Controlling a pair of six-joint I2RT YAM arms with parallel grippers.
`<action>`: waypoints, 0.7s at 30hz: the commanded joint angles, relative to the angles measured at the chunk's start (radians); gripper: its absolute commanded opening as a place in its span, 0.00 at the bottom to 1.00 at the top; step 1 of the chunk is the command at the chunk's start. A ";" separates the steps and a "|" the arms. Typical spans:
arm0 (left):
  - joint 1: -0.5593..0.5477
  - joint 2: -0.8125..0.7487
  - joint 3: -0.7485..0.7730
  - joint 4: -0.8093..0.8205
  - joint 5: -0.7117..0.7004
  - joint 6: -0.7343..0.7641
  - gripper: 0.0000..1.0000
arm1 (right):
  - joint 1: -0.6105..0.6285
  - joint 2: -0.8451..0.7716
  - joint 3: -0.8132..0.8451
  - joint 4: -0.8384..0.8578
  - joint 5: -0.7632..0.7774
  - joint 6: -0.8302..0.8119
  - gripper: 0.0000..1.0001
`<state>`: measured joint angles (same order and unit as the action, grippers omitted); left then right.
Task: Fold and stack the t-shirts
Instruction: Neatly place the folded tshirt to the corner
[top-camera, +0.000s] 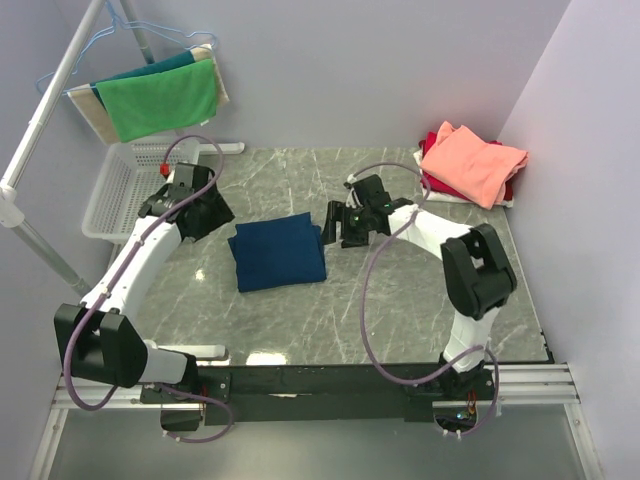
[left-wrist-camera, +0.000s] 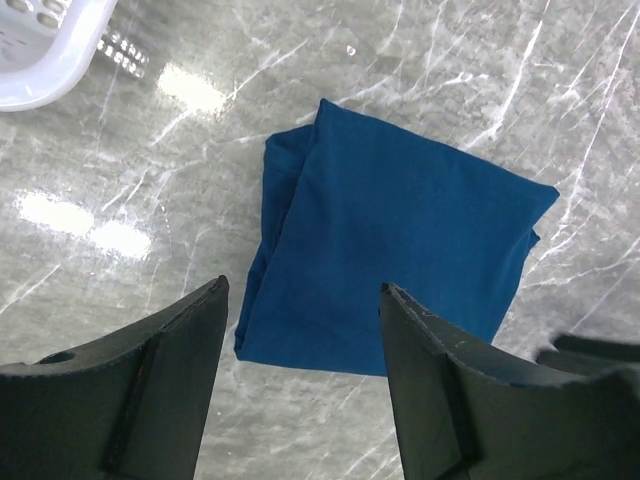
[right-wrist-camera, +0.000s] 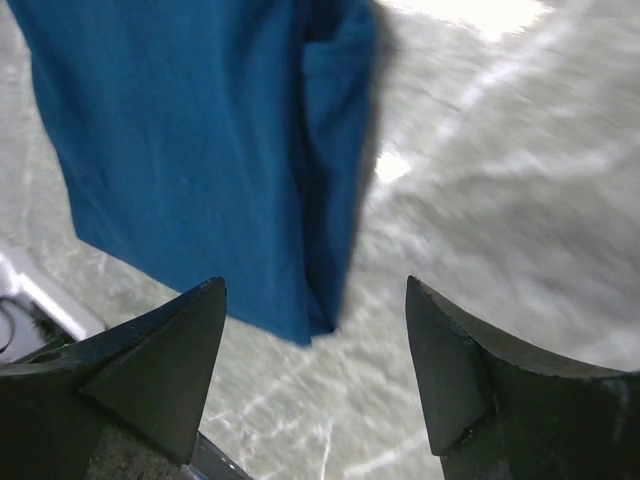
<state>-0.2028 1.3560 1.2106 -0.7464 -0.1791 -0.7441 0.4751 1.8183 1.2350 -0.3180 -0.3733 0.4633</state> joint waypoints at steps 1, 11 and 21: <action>0.031 -0.037 -0.016 0.050 0.078 0.022 0.67 | -0.006 0.071 0.052 0.172 -0.157 0.014 0.79; 0.086 -0.041 -0.023 0.059 0.127 0.040 0.67 | -0.030 0.176 0.063 0.214 -0.231 -0.008 0.78; 0.126 -0.037 -0.013 0.053 0.155 0.055 0.66 | -0.030 0.320 0.147 0.272 -0.372 0.020 0.71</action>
<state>-0.0914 1.3506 1.1931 -0.7147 -0.0463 -0.7170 0.4469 2.0895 1.3376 -0.0975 -0.6716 0.4732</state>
